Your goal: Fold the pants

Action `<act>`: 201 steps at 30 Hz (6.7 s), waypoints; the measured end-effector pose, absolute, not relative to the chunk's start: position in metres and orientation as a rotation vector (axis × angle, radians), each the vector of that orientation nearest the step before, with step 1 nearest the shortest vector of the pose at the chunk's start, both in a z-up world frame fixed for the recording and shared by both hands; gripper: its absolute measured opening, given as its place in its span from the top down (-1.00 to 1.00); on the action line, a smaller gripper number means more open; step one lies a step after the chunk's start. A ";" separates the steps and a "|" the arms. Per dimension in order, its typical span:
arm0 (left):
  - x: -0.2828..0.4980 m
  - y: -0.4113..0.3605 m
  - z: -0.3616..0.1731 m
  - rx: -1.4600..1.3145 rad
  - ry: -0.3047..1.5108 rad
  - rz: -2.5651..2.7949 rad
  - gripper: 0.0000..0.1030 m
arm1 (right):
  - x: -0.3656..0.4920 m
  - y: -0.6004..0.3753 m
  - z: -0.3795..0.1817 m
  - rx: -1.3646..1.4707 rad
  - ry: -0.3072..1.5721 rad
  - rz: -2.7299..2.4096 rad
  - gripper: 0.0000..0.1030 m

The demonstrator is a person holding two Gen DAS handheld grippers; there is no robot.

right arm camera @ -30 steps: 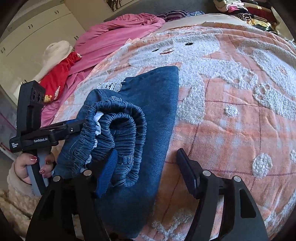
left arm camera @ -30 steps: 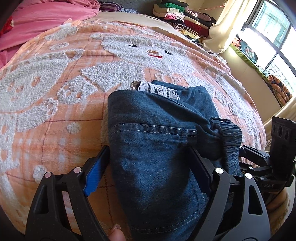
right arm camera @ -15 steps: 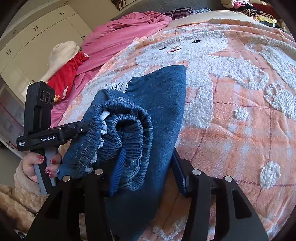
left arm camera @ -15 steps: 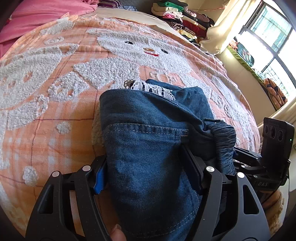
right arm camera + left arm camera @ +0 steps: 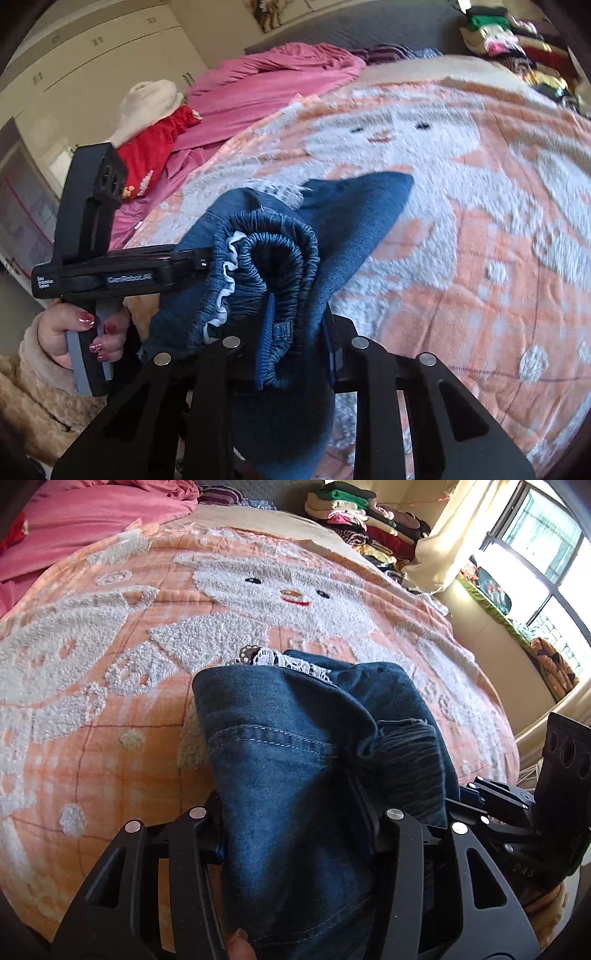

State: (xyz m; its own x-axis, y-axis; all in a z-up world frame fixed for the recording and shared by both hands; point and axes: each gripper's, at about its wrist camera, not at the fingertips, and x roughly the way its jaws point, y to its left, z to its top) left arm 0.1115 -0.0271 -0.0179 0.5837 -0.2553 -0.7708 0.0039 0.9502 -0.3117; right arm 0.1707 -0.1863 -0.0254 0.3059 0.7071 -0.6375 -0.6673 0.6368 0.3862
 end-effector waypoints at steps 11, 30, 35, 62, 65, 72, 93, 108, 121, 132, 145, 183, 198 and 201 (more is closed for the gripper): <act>0.130 -0.010 0.017 -0.290 0.852 -0.147 0.26 | 0.198 -0.162 0.004 0.012 0.810 0.912 0.56; 0.177 0.014 -0.006 -0.269 0.903 -0.103 0.26 | 0.259 -0.135 -0.023 0.041 0.913 0.866 0.56; 0.179 0.020 -0.017 -0.281 0.920 -0.084 0.26 | 0.261 -0.138 -0.033 0.051 0.935 0.845 0.54; 0.166 0.026 -0.019 -0.270 0.916 -0.035 -0.35 | 0.257 -0.148 -0.039 -0.014 0.962 0.644 -0.48; 0.160 0.027 -0.012 -0.268 0.899 -0.028 -0.45 | 0.253 -0.153 -0.034 -0.014 0.935 0.604 -0.78; 0.143 0.029 0.003 -0.261 0.869 -0.014 -0.74 | 0.243 -0.171 -0.018 0.022 0.883 0.573 -0.88; 0.065 0.026 0.051 -0.219 0.716 0.052 -0.81 | 0.161 -0.190 0.031 -0.096 0.675 0.482 -0.91; 0.018 0.014 0.036 -0.179 0.728 0.050 -0.81 | 0.105 -0.183 0.022 -0.124 0.656 0.467 -0.91; -0.006 0.014 0.012 -0.186 0.783 0.062 -0.81 | 0.081 -0.178 0.015 -0.126 0.658 0.474 -0.91; -0.012 0.007 0.003 -0.194 0.807 0.063 -0.81 | 0.073 -0.179 0.009 -0.096 0.681 0.479 -0.91; -0.012 0.014 0.007 -0.211 0.807 0.089 -0.81 | 0.073 -0.177 0.006 -0.094 0.690 0.483 -0.91; -0.015 0.016 0.012 -0.226 0.806 0.093 -0.81 | 0.071 -0.176 0.011 -0.093 0.695 0.471 -0.91; -0.016 0.018 0.011 -0.228 0.806 0.088 -0.81 | 0.070 -0.176 0.011 -0.099 0.695 0.466 -0.91; -0.017 0.018 0.010 -0.229 0.808 0.088 -0.81 | 0.072 -0.177 0.009 -0.100 0.701 0.469 -0.91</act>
State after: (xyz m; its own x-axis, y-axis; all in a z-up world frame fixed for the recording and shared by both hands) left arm -0.0173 0.0178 0.0098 0.6891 -0.0093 -0.7246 -0.1652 0.9716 -0.1696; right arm 0.0722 -0.1769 0.0094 0.6648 0.3818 -0.6421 -0.4478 0.8916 0.0664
